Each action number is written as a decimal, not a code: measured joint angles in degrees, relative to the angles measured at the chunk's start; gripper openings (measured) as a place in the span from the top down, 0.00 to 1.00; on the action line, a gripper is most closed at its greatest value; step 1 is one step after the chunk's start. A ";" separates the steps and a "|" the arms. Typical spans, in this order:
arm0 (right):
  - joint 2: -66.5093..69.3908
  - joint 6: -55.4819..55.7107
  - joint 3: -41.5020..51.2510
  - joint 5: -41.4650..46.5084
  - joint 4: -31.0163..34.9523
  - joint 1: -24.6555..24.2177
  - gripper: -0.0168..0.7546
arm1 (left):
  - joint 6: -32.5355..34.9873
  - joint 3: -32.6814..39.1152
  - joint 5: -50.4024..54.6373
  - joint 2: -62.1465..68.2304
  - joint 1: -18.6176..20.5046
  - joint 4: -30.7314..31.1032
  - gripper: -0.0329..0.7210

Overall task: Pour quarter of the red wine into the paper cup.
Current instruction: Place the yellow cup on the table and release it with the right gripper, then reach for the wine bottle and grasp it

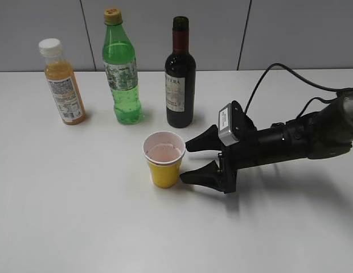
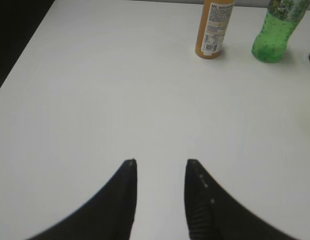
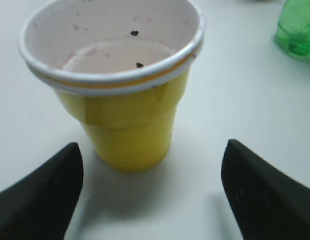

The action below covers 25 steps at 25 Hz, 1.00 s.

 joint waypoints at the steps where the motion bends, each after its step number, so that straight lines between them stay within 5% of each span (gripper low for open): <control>1: -1.14 -0.09 0.88 1.20 0.09 -0.45 0.12 | 0.00 0.00 0.00 0.00 0.00 0.00 0.64; 10: -12.33 -0.61 6.20 16.04 6.41 -2.97 0.15 | 0.00 0.00 0.00 0.00 0.00 0.00 0.64; 14: -18.55 -3.06 6.26 27.97 21.40 -2.96 0.16 | 0.00 0.00 0.00 0.00 0.00 0.00 0.64; 21: -23.66 -21.57 6.26 49.26 64.35 -5.19 0.18 | 0.00 0.00 0.00 0.00 0.00 0.00 0.64; 25: -23.82 -23.94 4.14 61.08 72.89 -6.81 0.18 | 0.00 0.00 0.00 0.00 0.00 0.00 0.64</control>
